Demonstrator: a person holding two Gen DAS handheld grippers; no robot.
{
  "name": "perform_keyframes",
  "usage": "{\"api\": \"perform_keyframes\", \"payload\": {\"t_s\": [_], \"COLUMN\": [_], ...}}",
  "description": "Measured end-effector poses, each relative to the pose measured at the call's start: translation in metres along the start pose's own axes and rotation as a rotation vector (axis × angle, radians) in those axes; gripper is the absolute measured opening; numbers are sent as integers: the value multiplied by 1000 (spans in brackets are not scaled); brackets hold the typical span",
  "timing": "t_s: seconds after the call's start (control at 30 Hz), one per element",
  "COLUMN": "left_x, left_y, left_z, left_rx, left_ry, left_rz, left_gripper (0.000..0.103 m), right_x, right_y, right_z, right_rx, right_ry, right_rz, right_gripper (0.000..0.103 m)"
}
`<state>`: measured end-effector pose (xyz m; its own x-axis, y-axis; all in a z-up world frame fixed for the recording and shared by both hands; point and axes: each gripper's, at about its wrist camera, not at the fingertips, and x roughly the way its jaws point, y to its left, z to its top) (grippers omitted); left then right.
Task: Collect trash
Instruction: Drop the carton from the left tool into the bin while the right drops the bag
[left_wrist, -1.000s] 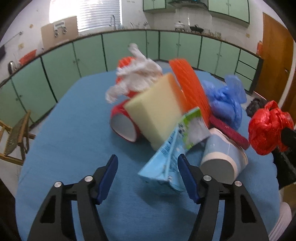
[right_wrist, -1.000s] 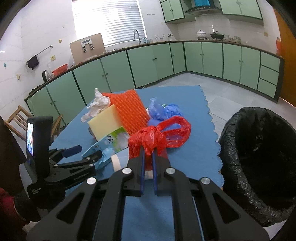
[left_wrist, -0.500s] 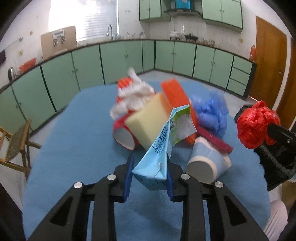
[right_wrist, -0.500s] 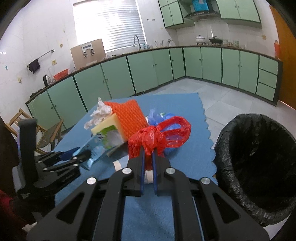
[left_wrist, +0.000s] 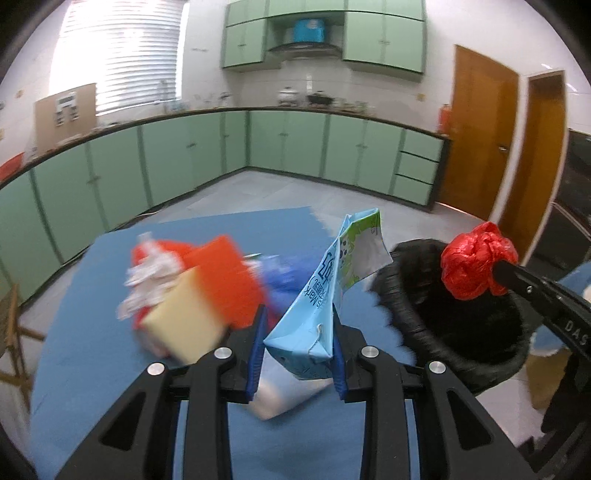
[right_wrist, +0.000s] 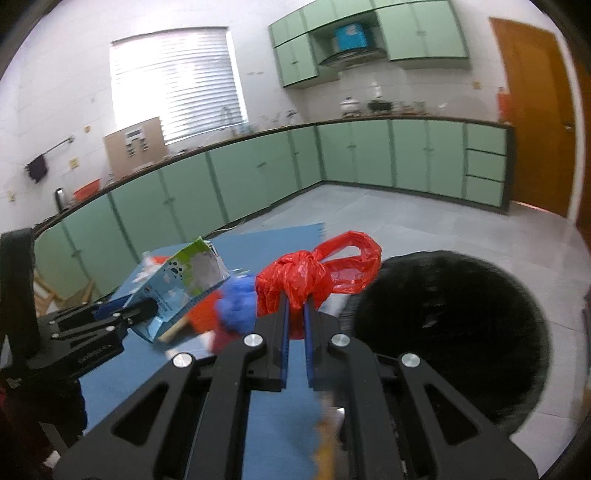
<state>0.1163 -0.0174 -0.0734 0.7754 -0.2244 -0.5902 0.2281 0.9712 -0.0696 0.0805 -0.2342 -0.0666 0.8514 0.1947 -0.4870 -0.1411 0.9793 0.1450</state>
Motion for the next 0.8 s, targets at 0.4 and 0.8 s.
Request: {"api": "perform_keyframes", "payload": {"t_s": [0.4, 0.8], "left_x": [74, 114], "left_y": [-128, -174], "left_z": [33, 29], "left_rx": [108, 131], "left_ry": [35, 94], "left_rz": [-173, -246], "left_gripper": [30, 57], "right_x": [-6, -3], "right_y": [-119, -175], "right_z": [-27, -56], "right_rx": [84, 179], "right_ry": [40, 74], "right_rz": [-203, -308], "right_gripper": [6, 52]}}
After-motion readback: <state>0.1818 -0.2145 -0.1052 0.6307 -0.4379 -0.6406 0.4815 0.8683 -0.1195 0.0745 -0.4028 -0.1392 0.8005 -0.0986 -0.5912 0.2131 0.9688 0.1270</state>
